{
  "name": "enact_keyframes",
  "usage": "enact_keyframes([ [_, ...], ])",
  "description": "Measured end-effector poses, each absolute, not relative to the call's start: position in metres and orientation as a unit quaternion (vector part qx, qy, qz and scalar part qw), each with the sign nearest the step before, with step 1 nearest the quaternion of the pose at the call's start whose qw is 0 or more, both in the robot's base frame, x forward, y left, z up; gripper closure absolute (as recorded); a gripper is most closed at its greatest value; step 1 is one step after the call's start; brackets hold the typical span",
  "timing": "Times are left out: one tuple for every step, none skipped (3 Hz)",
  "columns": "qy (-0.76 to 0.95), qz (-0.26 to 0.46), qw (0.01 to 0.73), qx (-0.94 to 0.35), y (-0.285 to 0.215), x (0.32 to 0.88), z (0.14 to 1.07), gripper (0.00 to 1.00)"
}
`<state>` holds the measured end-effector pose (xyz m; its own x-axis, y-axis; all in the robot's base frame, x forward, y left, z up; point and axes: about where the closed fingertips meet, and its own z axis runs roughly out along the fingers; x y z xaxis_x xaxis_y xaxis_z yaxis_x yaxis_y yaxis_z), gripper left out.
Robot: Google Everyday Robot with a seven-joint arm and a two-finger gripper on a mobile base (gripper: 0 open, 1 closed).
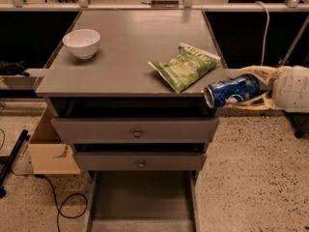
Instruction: Pick pepsi can from bottom drawer and place on counter
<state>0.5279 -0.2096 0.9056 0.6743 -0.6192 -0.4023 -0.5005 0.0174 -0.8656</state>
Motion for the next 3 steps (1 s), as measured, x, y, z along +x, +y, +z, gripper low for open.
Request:
enact_keyframes([
  [0.4, -0.05, 0.59, -0.699, -0.21, 0.528, 0.906, 1.0],
  [0.407, -0.052, 0.59, -0.695, -0.209, 0.537, 0.906, 1.0],
  [0.43, -0.052, 0.588, -0.683, -0.213, 0.561, 0.912, 1.0],
])
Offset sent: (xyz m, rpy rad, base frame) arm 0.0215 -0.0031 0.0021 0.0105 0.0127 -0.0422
